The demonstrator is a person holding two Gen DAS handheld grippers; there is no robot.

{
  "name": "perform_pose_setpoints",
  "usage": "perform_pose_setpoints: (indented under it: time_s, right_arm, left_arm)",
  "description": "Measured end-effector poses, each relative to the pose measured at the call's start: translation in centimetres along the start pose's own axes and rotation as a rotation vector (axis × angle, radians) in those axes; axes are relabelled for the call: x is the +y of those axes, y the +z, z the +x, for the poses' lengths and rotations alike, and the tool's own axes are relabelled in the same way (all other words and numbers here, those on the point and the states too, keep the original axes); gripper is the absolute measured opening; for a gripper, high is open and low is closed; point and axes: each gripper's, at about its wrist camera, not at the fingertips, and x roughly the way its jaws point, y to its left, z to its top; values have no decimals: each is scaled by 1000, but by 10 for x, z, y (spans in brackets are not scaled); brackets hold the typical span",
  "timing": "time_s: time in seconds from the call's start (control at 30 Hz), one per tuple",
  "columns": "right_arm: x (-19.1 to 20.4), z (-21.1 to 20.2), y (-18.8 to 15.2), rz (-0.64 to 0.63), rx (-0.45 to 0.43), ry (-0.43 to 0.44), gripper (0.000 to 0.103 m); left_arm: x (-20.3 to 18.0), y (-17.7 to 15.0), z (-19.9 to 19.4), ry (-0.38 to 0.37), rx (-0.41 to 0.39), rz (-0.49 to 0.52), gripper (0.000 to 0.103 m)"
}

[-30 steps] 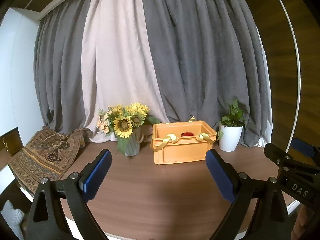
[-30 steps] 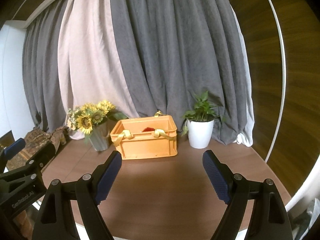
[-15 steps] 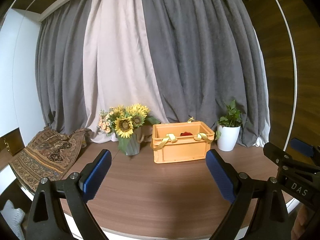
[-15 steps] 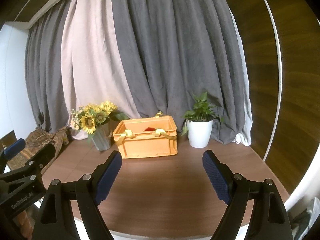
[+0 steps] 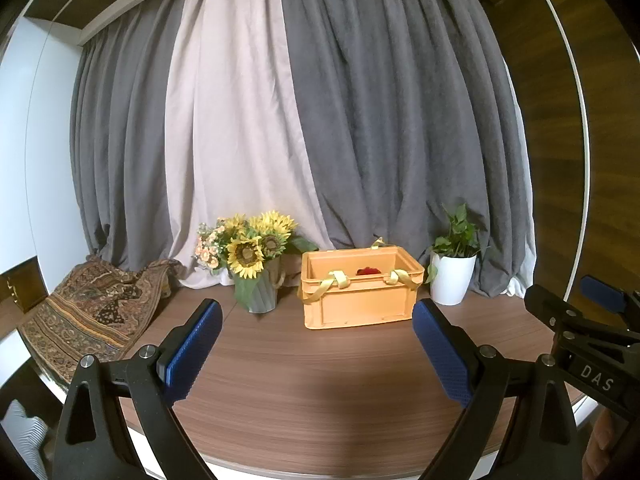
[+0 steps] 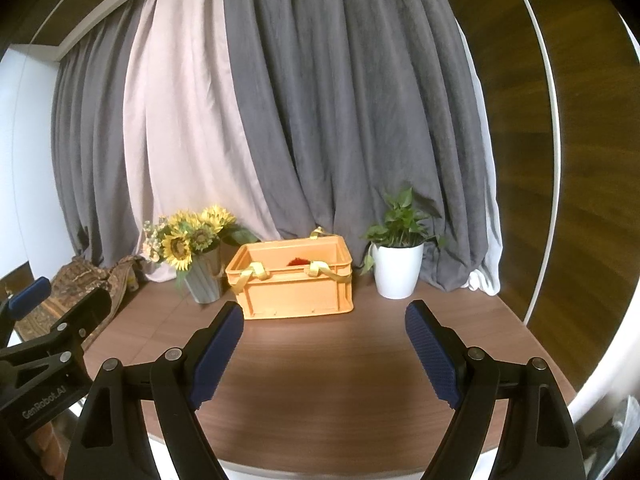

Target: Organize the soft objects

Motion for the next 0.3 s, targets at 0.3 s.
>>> perform_pose_setpoints:
  time_s: [0.3]
  right_arm:
    - [0,-7,3,3,-5,-7,84]
  left_arm:
    - [-3,1,-1,0,-2,0,97]
